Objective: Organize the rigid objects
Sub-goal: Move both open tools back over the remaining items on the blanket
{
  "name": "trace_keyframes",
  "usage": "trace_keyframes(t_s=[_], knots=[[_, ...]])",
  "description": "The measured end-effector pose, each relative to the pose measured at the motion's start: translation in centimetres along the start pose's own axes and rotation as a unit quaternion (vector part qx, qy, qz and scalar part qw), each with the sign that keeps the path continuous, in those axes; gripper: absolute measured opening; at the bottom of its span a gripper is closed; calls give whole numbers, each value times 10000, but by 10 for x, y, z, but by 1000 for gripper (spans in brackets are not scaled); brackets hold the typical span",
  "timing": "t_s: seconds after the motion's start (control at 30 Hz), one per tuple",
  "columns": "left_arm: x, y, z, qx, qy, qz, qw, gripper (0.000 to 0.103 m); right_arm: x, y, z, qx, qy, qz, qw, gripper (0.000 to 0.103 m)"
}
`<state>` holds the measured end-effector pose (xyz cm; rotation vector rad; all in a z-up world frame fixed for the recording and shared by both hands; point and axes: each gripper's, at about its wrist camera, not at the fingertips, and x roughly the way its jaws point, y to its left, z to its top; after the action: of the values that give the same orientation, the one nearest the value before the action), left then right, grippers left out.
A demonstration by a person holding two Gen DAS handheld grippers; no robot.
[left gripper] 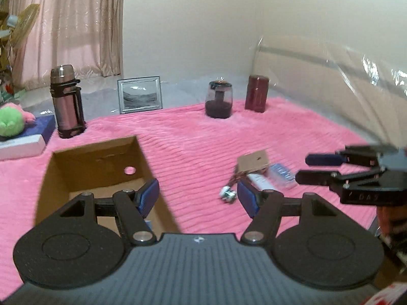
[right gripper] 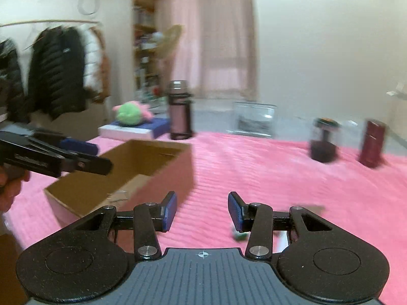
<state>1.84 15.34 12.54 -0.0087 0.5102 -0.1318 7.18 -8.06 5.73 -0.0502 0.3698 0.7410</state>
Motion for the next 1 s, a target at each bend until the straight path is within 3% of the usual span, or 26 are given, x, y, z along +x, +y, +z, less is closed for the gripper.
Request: trace_keyframes(t_s=[0.17,0.23,0.33,0.6,1.0], knots=[[11,-37,-11,-80,-100,30,9999,68,-27,-32,-26,369,72,-528,9979,43],[19,-51,-17,-76,-93,14,9999,70,-36,-47,-37,545,99,-727,9958,54],[36,-70,-26,10,-4,65,10000,70,-51,-65,-52,800,89,-956,9922,61],[83,-104,-46,37,146,200,9997,70,-59,-91,-73,999,202,-1225,9872,62],[169,-107,-49,185,263,585,9978,69,-28,-132,-84,1187,360,-1377,9827,62]])
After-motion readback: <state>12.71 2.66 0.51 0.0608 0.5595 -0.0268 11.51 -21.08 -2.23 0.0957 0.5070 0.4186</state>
